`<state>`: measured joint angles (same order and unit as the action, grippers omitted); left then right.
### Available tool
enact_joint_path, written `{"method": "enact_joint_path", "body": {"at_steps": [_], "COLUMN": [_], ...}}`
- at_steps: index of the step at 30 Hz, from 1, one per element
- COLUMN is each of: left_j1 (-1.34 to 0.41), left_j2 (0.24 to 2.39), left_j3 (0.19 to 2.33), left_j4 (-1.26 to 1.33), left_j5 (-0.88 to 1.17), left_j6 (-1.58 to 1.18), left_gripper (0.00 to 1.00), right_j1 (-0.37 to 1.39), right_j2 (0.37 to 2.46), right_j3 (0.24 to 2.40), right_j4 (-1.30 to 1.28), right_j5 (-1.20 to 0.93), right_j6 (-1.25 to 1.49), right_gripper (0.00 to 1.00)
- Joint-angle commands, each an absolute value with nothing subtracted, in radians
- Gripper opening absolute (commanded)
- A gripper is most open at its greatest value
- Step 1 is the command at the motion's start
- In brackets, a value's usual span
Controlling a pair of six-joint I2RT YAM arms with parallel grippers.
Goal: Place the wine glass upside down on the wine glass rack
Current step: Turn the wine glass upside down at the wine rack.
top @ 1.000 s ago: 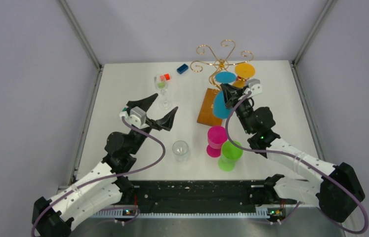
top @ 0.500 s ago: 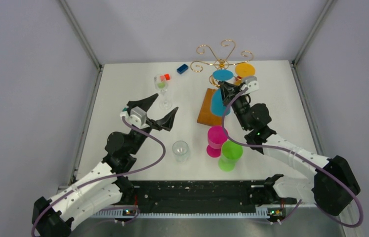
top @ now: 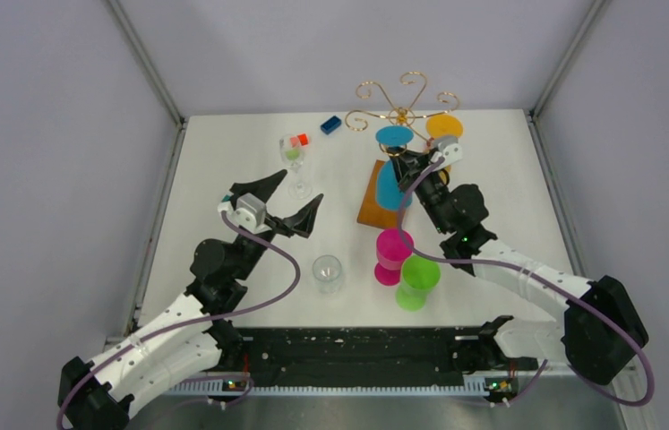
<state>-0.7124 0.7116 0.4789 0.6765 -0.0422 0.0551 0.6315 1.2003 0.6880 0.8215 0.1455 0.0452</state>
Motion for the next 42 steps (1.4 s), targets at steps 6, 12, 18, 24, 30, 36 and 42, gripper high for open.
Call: {"method": "enact_joint_path", "body": {"at_steps": [6, 12, 18, 24, 30, 36, 42], "left_j1": [-0.715, -0.715, -0.716, -0.715, -0.715, -0.715, -0.715], "left_j2": [0.714, 0.715, 0.723, 0.731, 0.734, 0.736, 0.737], "left_j3": [0.514, 0.514, 0.517, 0.518, 0.518, 0.518, 0.518], "left_j4": [0.699, 0.697, 0.699, 0.701, 0.701, 0.700, 0.697], "left_j5": [-0.029, -0.024, -0.017, -0.006, -0.005, -0.005, -0.005], "left_j6": [0.064, 0.063, 0.064, 0.061, 0.062, 0.064, 0.065], "left_gripper": [0.94, 0.94, 0.94, 0.94, 0.94, 0.94, 0.94], "right_j1": [0.621, 0.621, 0.621, 0.621, 0.622, 0.621, 0.621], "right_j2": [1.196, 1.168, 1.136, 1.104, 1.085, 1.080, 1.070], "right_j3": [0.722, 0.699, 0.676, 0.654, 0.637, 0.634, 0.627], "right_j4": [0.880, 0.890, 0.895, 0.890, 0.876, 0.877, 0.867], "right_j5": [0.054, 0.043, 0.051, 0.051, 0.042, 0.012, 0.076], "right_j6": [0.055, 0.064, 0.067, 0.075, 0.074, 0.077, 0.098], "right_gripper": [0.00, 0.00, 0.00, 0.00, 0.00, 0.00, 0.00]}}
